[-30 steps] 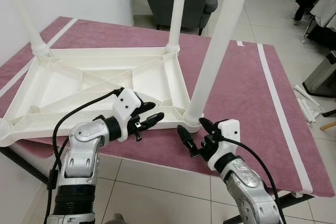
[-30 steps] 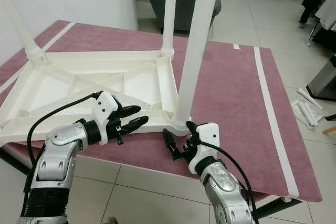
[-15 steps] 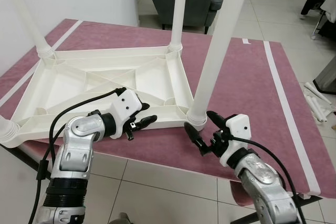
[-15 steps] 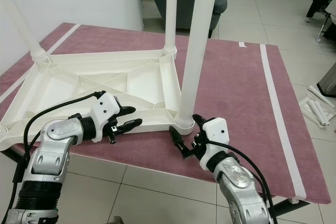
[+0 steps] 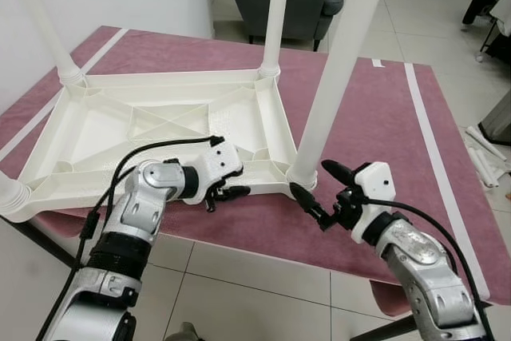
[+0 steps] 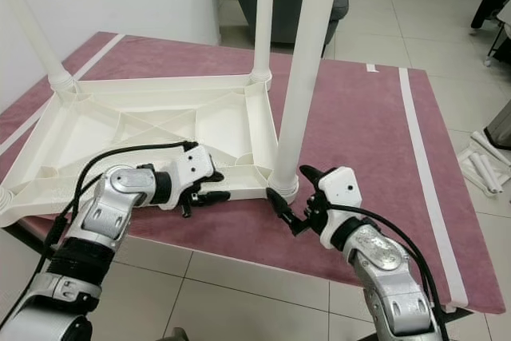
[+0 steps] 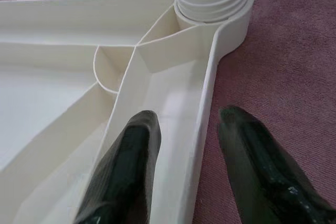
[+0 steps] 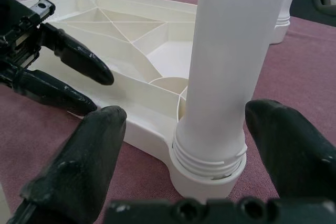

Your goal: Building children table

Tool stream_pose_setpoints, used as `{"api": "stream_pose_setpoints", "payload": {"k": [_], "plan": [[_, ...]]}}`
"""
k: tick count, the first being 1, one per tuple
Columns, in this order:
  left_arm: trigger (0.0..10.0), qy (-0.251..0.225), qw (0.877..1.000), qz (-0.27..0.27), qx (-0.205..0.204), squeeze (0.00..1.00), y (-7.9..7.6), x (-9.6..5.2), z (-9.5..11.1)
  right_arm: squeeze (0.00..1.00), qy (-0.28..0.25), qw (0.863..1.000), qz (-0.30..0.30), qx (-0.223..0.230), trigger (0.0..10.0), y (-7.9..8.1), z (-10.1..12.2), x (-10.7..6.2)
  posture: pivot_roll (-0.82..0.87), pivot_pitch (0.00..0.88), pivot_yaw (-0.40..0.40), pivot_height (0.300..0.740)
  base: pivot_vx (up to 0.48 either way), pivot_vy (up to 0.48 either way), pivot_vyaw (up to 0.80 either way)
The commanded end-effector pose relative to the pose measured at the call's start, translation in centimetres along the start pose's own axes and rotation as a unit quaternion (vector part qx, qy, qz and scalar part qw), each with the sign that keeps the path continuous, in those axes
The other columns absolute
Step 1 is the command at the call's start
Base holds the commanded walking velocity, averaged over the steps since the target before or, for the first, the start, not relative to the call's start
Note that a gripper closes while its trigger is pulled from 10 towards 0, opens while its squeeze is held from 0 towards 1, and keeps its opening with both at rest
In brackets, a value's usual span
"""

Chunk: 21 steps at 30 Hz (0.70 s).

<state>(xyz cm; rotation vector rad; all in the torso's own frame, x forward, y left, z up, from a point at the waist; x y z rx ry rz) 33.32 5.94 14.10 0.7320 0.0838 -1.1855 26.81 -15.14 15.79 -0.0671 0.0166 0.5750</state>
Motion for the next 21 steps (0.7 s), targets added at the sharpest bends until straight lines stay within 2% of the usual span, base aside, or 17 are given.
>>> {"api": "stream_pose_setpoints", "payload": {"k": [1,4,15,16,17,21], "plan": [[10.0,0.014,0.999,0.040,-0.001,0.00,0.5,0.3,-0.6,0.00,0.002,1.000,-0.004,0.015,10.0,0.0,-0.2,-0.2,0.07,0.000,0.030,0.740,0.000,0.000,0.00],[10.0,0.015,0.999,0.039,0.000,0.00,0.5,0.5,-0.7,0.00,0.003,1.000,-0.004,0.015,10.0,0.0,-0.3,-0.2,0.07,0.000,0.030,0.740,0.000,0.000,0.00],[10.0,0.037,0.999,0.030,-0.001,0.00,0.6,3.1,-1.3,0.00,0.003,1.000,-0.004,0.016,10.0,-0.1,-0.2,-0.2,0.05,0.000,0.031,0.740,0.000,0.000,0.00],[7.7,0.044,0.998,0.037,-0.002,0.00,0.8,3.2,-1.6,0.00,0.003,1.000,-0.005,0.016,10.0,-0.1,-0.2,-0.2,0.05,0.000,0.033,0.740,0.000,0.000,0.00],[0.0,0.050,0.998,0.042,-0.001,0.00,1.0,3.3,-1.8,0.00,0.003,1.000,-0.007,0.016,10.0,-0.1,-0.1,-0.3,0.05,0.000,0.033,0.740,0.000,0.000,0.00],[0.0,0.056,0.998,0.042,0.006,0.00,1.2,2.9,-2.3,0.00,0.003,1.000,-0.009,0.017,10.0,-0.1,-0.1,-0.4,0.05,0.000,0.034,0.740,0.000,0.000,0.00]]}}
Point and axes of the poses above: a point about 5 cm out from each wrist's last joint towards the gripper, its own x axis pointing out of the wrist towards the gripper, its own z axis along the axis of the wrist's last joint, y = z × x, the point moved 3 cm from there along x, pointing out of the wrist towards the gripper, and after that the axes turned 8 degrees about x, right-handed, at the moved point
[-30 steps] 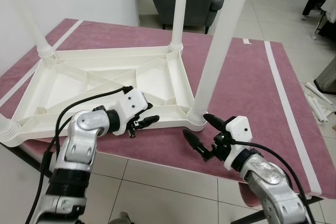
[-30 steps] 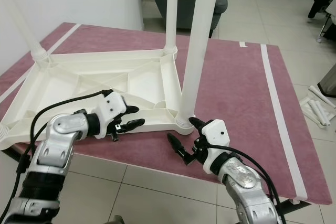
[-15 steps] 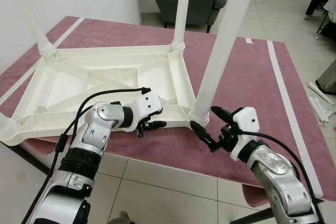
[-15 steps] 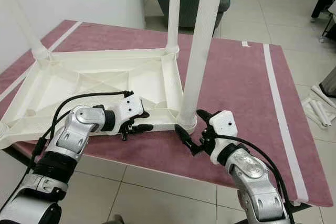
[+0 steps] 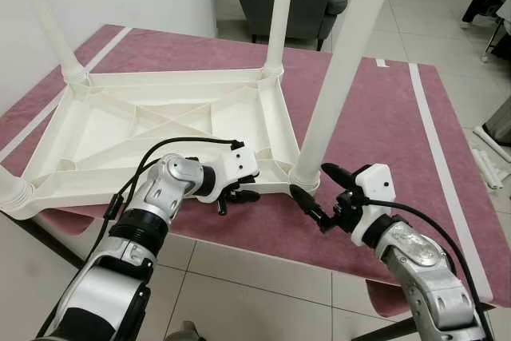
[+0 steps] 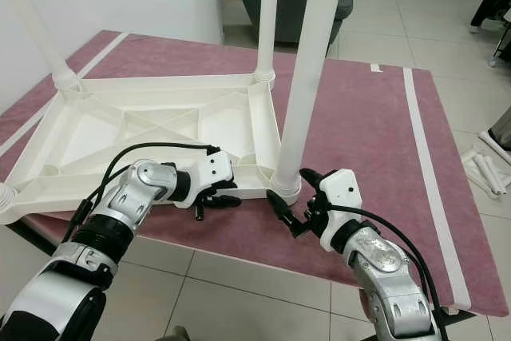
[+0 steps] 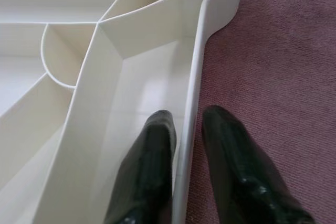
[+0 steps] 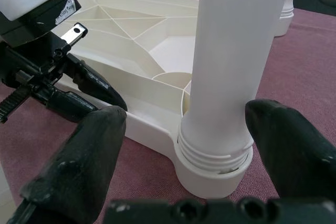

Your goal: Building children table

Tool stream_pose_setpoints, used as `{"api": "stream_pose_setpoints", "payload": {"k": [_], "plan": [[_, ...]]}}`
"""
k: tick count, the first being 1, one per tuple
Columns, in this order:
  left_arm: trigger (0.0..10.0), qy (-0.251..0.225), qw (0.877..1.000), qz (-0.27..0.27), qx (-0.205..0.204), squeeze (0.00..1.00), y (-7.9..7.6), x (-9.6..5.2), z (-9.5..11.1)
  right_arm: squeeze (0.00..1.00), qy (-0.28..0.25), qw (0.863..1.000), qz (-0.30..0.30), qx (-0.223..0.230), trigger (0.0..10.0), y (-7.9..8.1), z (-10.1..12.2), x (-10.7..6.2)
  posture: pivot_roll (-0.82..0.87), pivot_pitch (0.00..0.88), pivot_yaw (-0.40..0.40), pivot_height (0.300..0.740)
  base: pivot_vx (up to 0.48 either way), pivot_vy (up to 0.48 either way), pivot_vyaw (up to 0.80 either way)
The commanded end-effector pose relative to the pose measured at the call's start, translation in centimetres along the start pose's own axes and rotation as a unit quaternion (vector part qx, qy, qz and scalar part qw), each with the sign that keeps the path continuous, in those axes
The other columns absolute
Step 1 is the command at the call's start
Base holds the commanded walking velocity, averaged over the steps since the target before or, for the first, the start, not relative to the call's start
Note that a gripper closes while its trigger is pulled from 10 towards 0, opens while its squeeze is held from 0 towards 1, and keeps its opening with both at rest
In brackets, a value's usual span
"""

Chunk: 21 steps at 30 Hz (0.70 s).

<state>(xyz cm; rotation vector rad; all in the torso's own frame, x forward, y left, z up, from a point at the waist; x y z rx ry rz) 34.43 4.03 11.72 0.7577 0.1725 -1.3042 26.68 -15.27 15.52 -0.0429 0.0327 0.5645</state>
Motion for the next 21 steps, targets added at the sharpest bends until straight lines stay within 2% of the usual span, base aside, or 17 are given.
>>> {"api": "stream_pose_setpoints", "payload": {"k": [1,5,9,15,16,21], "plan": [[0.0,0.035,0.994,0.105,0.009,0.00,1.6,-0.6,-1.3,0.00,-0.001,1.000,-0.004,0.003,10.0,-0.1,0.1,-0.3,0.05,0.000,0.032,0.740,0.000,0.000,0.00],[0.0,0.033,0.994,0.098,0.017,0.00,1.6,-0.9,-1.5,0.00,-0.001,1.000,-0.004,0.003,10.0,-0.1,0.1,-0.3,0.05,0.000,0.032,0.740,0.000,0.000,0.00],[0.0,0.036,0.996,0.053,0.062,0.00,1.6,-2.9,-2.4,0.00,-0.001,1.000,0.006,0.002,10.0,0.2,0.2,0.0,0.06,0.000,0.025,0.740,0.000,0.000,0.00],[0.0,0.047,0.995,0.039,0.073,0.00,1.9,-4.4,-3.2,0.00,-0.003,1.000,0.027,0.003,10.0,1.0,0.4,0.5,0.06,0.000,0.022,0.740,0.000,0.000,0.00],[10.0,0.048,0.995,0.030,0.078,0.00,1.8,-5.1,-3.4,0.00,-0.004,0.999,0.035,0.004,10.0,1.5,0.4,0.7,0.07,0.000,0.017,0.740,0.000,0.000,0.00],[10.0,0.046,0.994,-0.010,0.101,0.00,1.0,-6.8,-4.1,0.00,-0.006,0.999,0.054,0.006,10.0,2.3,0.5,1.3,0.08,0.000,0.009,0.740,0.000,0.000,0.00]]}}
Point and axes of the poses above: a point about 5 cm out from each wrist's last joint towards the gripper, its own x axis pointing out of the wrist towards the gripper, its own z axis along the axis of the wrist's last joint, y = z × x, the point moved 3 cm from there along x, pointing out of the wrist towards the gripper, and after that the axes turned 8 degrees about x, right-handed, at the moved point
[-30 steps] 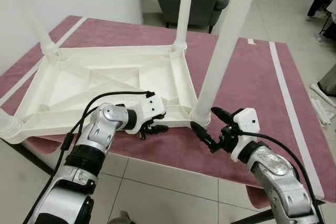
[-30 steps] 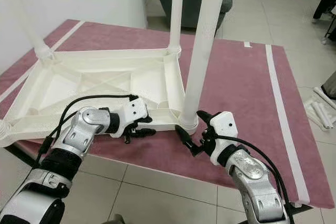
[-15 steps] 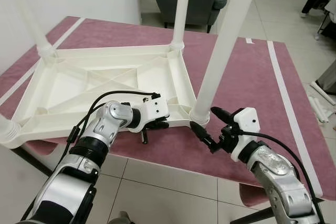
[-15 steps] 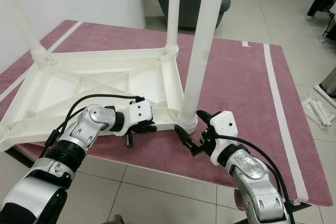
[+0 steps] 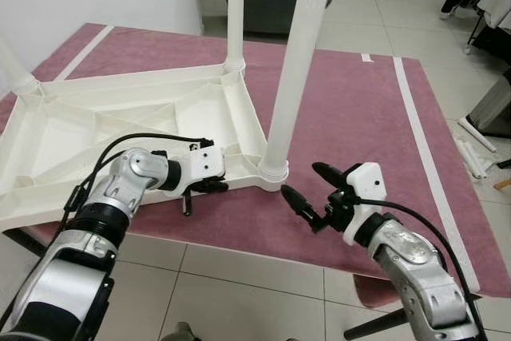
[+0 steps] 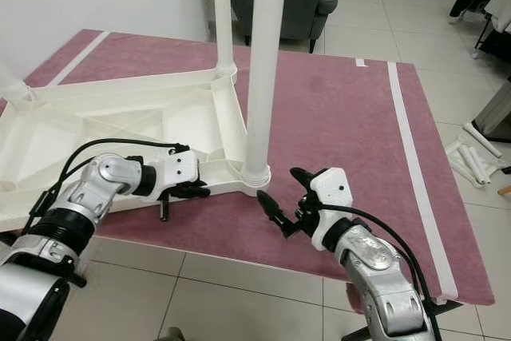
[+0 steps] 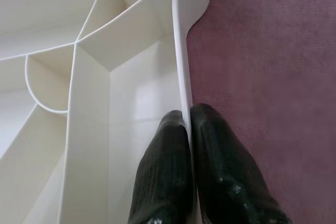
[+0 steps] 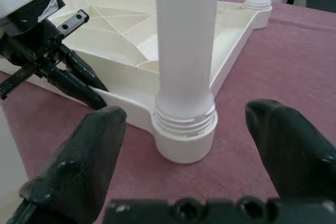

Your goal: Building children table

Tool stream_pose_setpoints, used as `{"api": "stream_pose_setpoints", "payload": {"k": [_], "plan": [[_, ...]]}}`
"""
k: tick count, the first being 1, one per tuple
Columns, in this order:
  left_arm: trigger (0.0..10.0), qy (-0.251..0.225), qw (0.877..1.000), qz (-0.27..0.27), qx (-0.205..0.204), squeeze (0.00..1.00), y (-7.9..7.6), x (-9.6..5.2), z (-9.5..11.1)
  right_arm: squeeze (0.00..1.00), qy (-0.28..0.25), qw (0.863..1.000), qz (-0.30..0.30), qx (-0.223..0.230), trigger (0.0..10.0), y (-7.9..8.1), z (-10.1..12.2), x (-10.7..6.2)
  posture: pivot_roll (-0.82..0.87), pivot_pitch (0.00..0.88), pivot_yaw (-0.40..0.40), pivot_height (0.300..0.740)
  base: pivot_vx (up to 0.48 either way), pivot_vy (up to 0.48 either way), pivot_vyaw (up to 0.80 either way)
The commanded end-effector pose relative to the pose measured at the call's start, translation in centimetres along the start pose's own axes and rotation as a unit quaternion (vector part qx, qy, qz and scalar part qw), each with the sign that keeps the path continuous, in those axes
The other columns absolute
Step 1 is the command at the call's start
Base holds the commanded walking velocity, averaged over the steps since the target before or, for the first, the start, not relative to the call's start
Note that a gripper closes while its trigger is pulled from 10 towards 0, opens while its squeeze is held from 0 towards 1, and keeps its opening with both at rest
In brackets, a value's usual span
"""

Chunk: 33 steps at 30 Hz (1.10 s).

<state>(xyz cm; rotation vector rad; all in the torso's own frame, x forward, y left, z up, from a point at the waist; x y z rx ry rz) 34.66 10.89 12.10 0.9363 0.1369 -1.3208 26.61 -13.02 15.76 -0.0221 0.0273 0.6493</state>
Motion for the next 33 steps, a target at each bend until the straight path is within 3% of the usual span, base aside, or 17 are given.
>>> {"api": "stream_pose_setpoints", "payload": {"k": [1,6,14,17,23,24,25,26,27,33], "plan": [[10.0,0.007,0.999,-0.015,0.035,0.00,-0.2,-1.3,-0.3,0.00,-0.002,1.000,0.019,-0.004,10.0,0.6,0.3,0.4,0.08,0.000,0.006,0.740,0.000,0.000,0.00],[10.0,-0.015,0.995,-0.065,0.071,0.00,-1.7,-1.1,0.5,0.00,-0.010,0.998,0.058,-0.012,10.0,1.6,1.1,1.6,0.08,0.000,0.004,0.740,0.000,0.000,0.00],[10.0,-0.058,0.990,-0.089,0.094,0.00,-2.9,0.4,2.5,0.00,-0.004,0.991,0.135,-0.012,10.0,3.1,1.7,3.4,0.08,0.000,0.002,0.740,0.000,0.000,0.00],[10.0,-0.079,0.986,-0.104,0.103,0.00,-3.7,0.5,3.3,0.00,0.012,0.988,0.154,0.000,10.0,2.6,1.2,4.8,0.09,0.000,-0.007,0.740,0.000,0.000,0.00],[10.0,-0.085,0.985,-0.107,0.104,0.00,-4.2,0.4,3.5,0.00,0.017,0.988,0.156,0.012,10.0,1.6,1.1,5.7,0.11,0.000,-0.015,0.740,0.000,0.000,0.00],[10.0,-0.085,0.985,-0.106,0.103,0.00,-4.2,0.3,3.5,0.00,0.017,0.987,0.158,0.016,8.2,1.4,1.2,5.9,0.11,0.000,-0.019,0.740,0.000,0.000,0.00],[10.0,-0.085,0.986,-0.104,0.102,0.00,-4.2,0.3,3.5,0.00,0.016,0.987,0.159,0.021,3.7,1.3,1.2,6.1,0.12,0.000,-0.022,0.740,0.000,0.000,0.00],[10.0,-0.085,0.986,-0.104,0.102,0.00,-4.2,0.3,3.5,0.00,0.016,0.987,0.159,0.021,3.7,1.3,1.2,6.1,0.12,0.000,-0.022,0.740,0.000,0.000,0.00],[10.0,-0.084,0.987,-0.099,0.100,0.00,-4.1,0.2,3.5,0.00,0.018,0.988,0.154,0.028,0.0,1.1,1.1,6.2,0.12,0.000,-0.024,0.740,0.000,0.000,0.00],[10.0,-0.093,0.989,-0.070,0.092,0.00,-3.3,0.4,4.0,0.00,0.021,0.992,0.119,0.042,0.0,0.9,0.7,6.3,0.12,0.000,-0.025,0.740,0.000,0.000,0.00]]}}
Point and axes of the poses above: a point about 5 cm out from each wrist's last joint towards the gripper, its own x axis pointing out of the wrist towards the gripper, its own z axis along the axis of the wrist's last joint, y = z × x, the point moved 3 cm from there along x, pointing out of the wrist towards the gripper, and after that the axes turned 8 degrees about x, right-handed, at the moved point
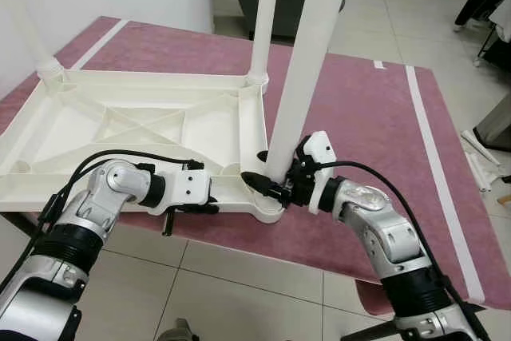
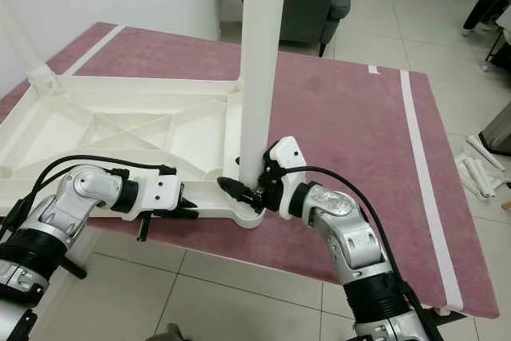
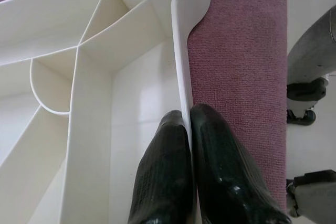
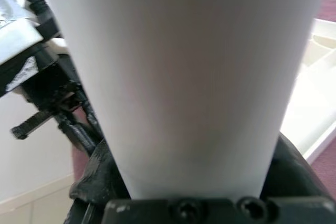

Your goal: Building children table

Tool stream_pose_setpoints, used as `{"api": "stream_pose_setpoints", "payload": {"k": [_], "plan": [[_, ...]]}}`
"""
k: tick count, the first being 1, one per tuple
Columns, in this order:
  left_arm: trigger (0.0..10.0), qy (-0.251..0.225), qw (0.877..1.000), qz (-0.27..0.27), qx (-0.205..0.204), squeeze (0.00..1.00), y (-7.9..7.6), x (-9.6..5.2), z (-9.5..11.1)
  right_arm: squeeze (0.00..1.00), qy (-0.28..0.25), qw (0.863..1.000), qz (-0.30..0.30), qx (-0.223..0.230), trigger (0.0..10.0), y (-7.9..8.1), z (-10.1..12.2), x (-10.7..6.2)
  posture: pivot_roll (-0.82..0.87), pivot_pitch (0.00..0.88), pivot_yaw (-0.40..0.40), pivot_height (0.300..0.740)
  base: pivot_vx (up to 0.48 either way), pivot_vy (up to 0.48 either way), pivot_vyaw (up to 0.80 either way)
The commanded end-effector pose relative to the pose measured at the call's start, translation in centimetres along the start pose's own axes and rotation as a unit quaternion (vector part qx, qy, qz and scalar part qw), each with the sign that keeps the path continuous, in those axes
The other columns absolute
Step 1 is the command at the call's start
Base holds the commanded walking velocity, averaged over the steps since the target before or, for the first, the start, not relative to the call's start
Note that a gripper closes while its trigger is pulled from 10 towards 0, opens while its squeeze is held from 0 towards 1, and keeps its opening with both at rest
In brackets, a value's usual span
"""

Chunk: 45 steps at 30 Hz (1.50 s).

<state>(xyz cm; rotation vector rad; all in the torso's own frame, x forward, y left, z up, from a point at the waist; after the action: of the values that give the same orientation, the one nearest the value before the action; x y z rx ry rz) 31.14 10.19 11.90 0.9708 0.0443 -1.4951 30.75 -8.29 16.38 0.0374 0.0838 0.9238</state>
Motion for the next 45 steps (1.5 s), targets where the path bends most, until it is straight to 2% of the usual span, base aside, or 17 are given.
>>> {"api": "stream_pose_setpoints", "payload": {"k": [1,2,4,8,10,11,14,15,16,22,23,26,27,28,31,32,45], "plan": [[10.0,-0.050,0.998,-0.001,0.034,0.00,0.4,1.2,2.5,0.00,0.003,0.999,-0.044,0.009,0.0,-0.8,-0.2,0.1,0.12,0.000,-0.023,0.740,0.000,0.000,0.00],[10.0,-0.050,0.998,-0.001,0.034,0.00,0.4,1.2,2.5,0.00,0.003,0.999,-0.044,0.009,0.0,-0.8,-0.2,0.1,0.12,0.000,-0.023,0.740,0.000,0.000,0.00],[10.0,-0.080,0.996,0.043,0.025,0.00,2.7,2.5,4.3,0.00,-0.007,0.983,-0.183,-0.002,0.0,-2.6,-0.4,0.7,0.11,0.000,-0.014,0.740,0.000,0.000,0.00],[10.0,-0.093,0.993,0.064,0.019,0.00,4.1,3.3,5.2,0.00,-0.006,0.967,-0.255,-0.004,0.0,-3.5,-0.5,0.9,0.10,0.000,-0.004,0.740,0.000,0.000,0.00],[10.0,-0.096,0.992,0.084,0.019,0.00,5.7,4.4,6.2,0.00,0.003,0.939,-0.344,0.011,0.0,-4.5,-1.3,0.7,0.10,0.000,-0.001,0.740,0.000,0.000,0.00],[10.0,-0.096,0.992,0.084,0.019,0.00,5.7,4.4,6.2,0.00,0.003,0.939,-0.344,0.011,0.0,-4.5,-1.3,0.7,0.10,0.000,-0.001,0.740,0.000,0.000,0.00],[10.0,-0.107,0.989,0.099,0.018,0.00,7.3,5.6,7.7,0.00,0.016,0.887,-0.461,0.029,0.0,-5.7,-2.7,-0.4,0.09,0.000,0.010,0.740,0.000,0.000,0.00],[10.0,-0.107,0.989,0.099,0.018,0.00,7.3,5.6,7.7,0.00,0.016,0.887,-0.461,0.029,0.0,-5.7,-2.7,-0.4,0.09,0.000,0.010,0.740,0.000,0.000,0.00],[10.0,-0.108,0.988,0.106,0.019,0.00,7.8,6.0,8.1,0.00,0.017,0.872,-0.489,0.030,0.0,-5.8,-3.0,-0.7,0.09,0.000,0.017,0.740,0.000,0.000,0.00],[10.0,-0.103,0.988,0.112,0.017,0.00,8.2,6.5,8.5,0.00,-0.002,0.870,-0.493,0.032,0.0,-5.4,-2.7,-0.3,0.08,0.000,0.025,0.740,0.000,0.000,0.00],[10.0,-0.100,0.989,0.109,0.017,0.00,7.9,6.5,8.3,0.00,-0.015,0.880,-0.474,0.030,10.0,-5.1,-2.2,0.1,0.08,0.000,0.025,0.740,0.000,0.000,0.00],[10.0,-0.098,0.989,0.106,0.018,0.00,7.6,6.3,8.0,0.00,-0.033,0.892,-0.450,0.030,10.0,-4.7,-1.6,0.4,0.08,0.000,0.024,0.740,0.000,0.000,0.00],[10.0,-0.095,0.990,0.102,0.018,0.00,7.3,6.2,7.6,1.00,-0.053,0.906,-0.420,0.030,10.0,-4.3,-0.9,0.8,0.08,0.000,0.020,0.740,0.000,0.000,0.00],[10.0,-0.092,0.991,0.096,0.020,0.00,6.9,6.1,7.2,1.00,-0.070,0.924,-0.375,0.031,10.0,-3.6,-0.1,1.3,0.08,0.000,0.017,0.740,0.000,0.000,0.00],[10.0,-0.089,0.992,0.084,0.024,0.00,6.2,5.9,6.8,1.00,-0.087,0.945,-0.315,0.021,10.0,-2.5,1.0,1.7,0.08,0.000,0.015,0.740,0.000,0.000,0.00],[10.0,-0.089,0.993,0.073,0.028,0.00,5.6,5.6,6.6,0.00,-0.089,0.955,-0.281,0.011,10.0,-2.0,1.4,1.7,0.08,0.000,0.010,0.740,0.000,0.000,0.00],[10.0,-0.098,0.993,-0.016,0.057,0.00,0.5,2.2,5.5,0.00,-0.034,0.994,-0.097,-0.035,10.0,-1.3,1.9,-1.3,0.10,0.000,-0.010,0.740,0.000,0.000,0.00]]}}
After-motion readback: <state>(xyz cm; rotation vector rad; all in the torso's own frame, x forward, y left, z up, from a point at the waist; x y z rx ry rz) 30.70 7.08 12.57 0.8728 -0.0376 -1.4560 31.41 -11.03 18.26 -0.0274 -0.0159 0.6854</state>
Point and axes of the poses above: a point about 5 cm out from each wrist's last joint towards the gripper, its own x axis pointing out of the wrist towards the gripper, its own z axis along the axis of the wrist's last joint, y = z × x, the point moved 3 cm from there along x, pointing out of the wrist towards the gripper, and after that the axes turned 8 degrees about x, right-handed, at the moved point
